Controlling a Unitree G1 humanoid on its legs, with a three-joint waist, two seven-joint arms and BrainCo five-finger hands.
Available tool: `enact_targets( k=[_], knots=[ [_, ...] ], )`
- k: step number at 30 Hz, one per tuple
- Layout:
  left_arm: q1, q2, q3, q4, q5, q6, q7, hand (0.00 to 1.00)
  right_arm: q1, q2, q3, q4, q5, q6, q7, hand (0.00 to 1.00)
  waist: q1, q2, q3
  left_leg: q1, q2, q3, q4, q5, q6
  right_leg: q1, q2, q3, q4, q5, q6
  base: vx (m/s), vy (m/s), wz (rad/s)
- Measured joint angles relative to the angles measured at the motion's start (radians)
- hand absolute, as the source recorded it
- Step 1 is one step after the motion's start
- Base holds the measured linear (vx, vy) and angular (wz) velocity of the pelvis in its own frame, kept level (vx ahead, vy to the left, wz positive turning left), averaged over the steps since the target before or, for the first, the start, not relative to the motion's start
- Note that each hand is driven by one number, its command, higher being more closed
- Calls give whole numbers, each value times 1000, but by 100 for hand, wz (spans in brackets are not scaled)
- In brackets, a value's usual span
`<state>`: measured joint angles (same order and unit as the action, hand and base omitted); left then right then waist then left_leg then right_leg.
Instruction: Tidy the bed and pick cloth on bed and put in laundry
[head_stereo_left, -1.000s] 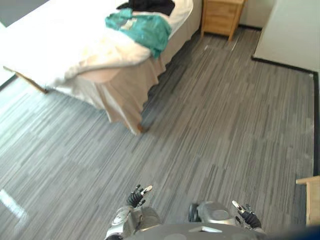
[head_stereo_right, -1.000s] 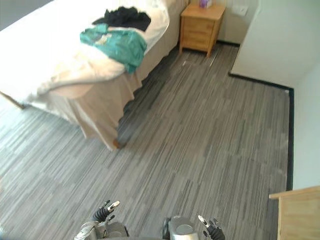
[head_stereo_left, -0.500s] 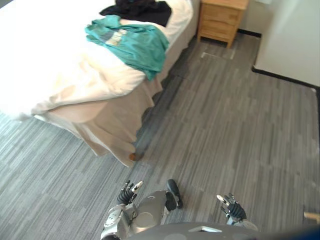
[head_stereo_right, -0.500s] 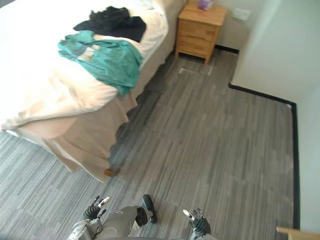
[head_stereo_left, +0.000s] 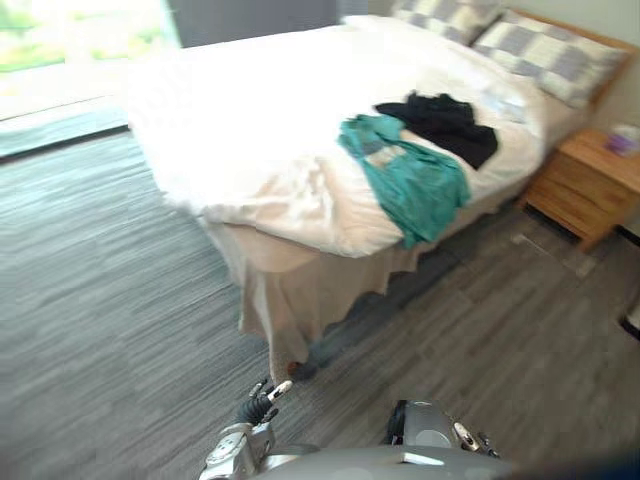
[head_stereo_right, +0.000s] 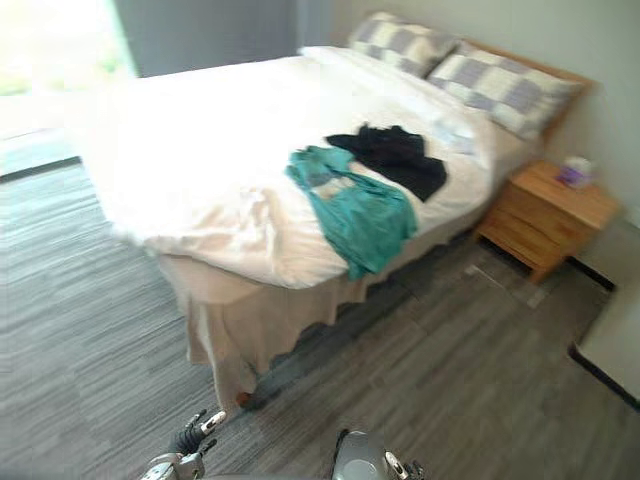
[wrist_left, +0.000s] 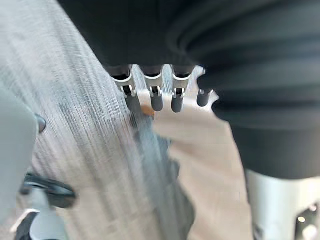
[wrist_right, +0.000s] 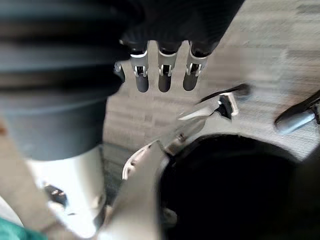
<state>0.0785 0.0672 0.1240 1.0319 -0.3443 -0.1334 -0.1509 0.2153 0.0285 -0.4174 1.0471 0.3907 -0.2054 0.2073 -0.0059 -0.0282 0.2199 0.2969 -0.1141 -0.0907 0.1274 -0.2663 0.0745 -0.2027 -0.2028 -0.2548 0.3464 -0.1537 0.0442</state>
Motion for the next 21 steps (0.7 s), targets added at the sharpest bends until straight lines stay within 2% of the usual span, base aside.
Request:
enact_targets(
  k=[2, 3, 4, 5, 8, 10, 11, 12, 14, 15, 16, 18, 20, 21],
  knots=[
    [16, -7, 20, -27, 0, -4, 0, 0, -4, 0, 30, -13, -1, -6, -1, 0, 0, -1, -1, -1, 32, 4, 26, -34, -47, 9, 51, 51, -91, 86, -7, 499, -320, 74],
    [19, -14, 43, -29, 0, -9, 1, 0, -5, 0, 46, -23, -2, -10, -2, 0, -1, -6, -6, 2, 58, 19, 44, -55, -76, 31, 73, 65, -101, 171, -11, 417, -281, 76],
    [22, -34, 46, -29, 2, -11, 4, 0, -4, -13, 51, -39, -2, -15, 0, 0, -2, 17, -9, 6, 100, 53, 51, -66, -88, 34, 92, 42, -62, 157, -13, 337, -225, 70],
    [22, -40, 47, -29, 2, -17, 4, 0, -3, -18, 58, -43, -2, -21, 0, 0, -2, 22, -9, 10, 112, 67, 48, -64, -90, 26, 95, 33, -32, 138, -11, 337, -210, 47],
    [27, -59, 84, -27, -16, -36, 11, 0, -13, -45, 114, -48, -6, -19, 3, 0, -5, 27, -13, 36, 149, 82, 37, -32, -114, 5, 93, -6, 103, 27, -18, 442, -294, 27],
    [28, -64, 85, -27, -50, -52, 29, 0, -18, -52, 120, -47, -37, -17, 3, 0, -5, 29, -16, 7, 166, 85, 124, -11, -119, 49, 94, -38, 80, -2, -27, 325, -235, 47],
    [28, -65, 89, -29, -61, -63, 28, 0, -17, -53, 122, -48, -53, -14, 0, 0, -8, 32, -16, -55, 187, 106, 262, -4, -144, 108, 96, -70, 24, -6, -34, 238, -204, 88],
    [29, -65, 98, -30, -60, -75, 27, 0, -17, -60, 140, -48, -62, -4, -7, 0, -7, 32, -16, -112, 232, 191, 389, -29, -145, 178, 99, -107, -30, -7, -37, 208, -195, 97],
    [33, -70, 115, -31, -57, -73, 28, 0, -15, -78, 171, -46, -86, 7, -16, 0, -5, 25, -16, -146, 283, 290, 443, -58, -142, 252, 99, -152, -78, -5, -33, 132, -140, 71],
    [45, -71, 113, -32, -57, -71, 27, 0, -23, -93, 184, -46, -111, 15, -18, 0, 3, 35, -23, -163, 301, 359, 386, -65, -137, 301, 99, -173, -113, 0, -24, 98, -78, 43],
    [52, -71, 111, -31, -57, -69, 27, 0, -27, -96, 186, -48, -120, 16, -18, 0, 3, 42, -27, -166, 300, 375, 331, -57, -137, 314, 98, -176, -124, 3, -18, 83, -14, 27],
    [63, -78, 96, -22, -56, -64, 28, 0, -46, -113, 194, -39, -141, 22, -19, 0, -8, 63, -40, -159, 284, 395, 115, 57, -143, 335, 108, -179, -154, 12, 11, 129, 41, 16],
    [64, -60, 72, -7, -56, -49, 27, 0, -46, -114, 193, -25, -142, 24, -25, 0, -8, 57, -51, -129, 256, 390, 21, 93, -141, 343, 107, -181, -189, 31, 21, 118, 77, 21],
    [59, -50, 70, -7, -56, -39, 27, 0, -50, -107, 193, -14, -144, 25, -34, 0, -8, 42, -52, -121, 238, 380, -32, 123, -137, 347, 103, -192, -220, 52, 24, 35, 64, 23]
  ],
)
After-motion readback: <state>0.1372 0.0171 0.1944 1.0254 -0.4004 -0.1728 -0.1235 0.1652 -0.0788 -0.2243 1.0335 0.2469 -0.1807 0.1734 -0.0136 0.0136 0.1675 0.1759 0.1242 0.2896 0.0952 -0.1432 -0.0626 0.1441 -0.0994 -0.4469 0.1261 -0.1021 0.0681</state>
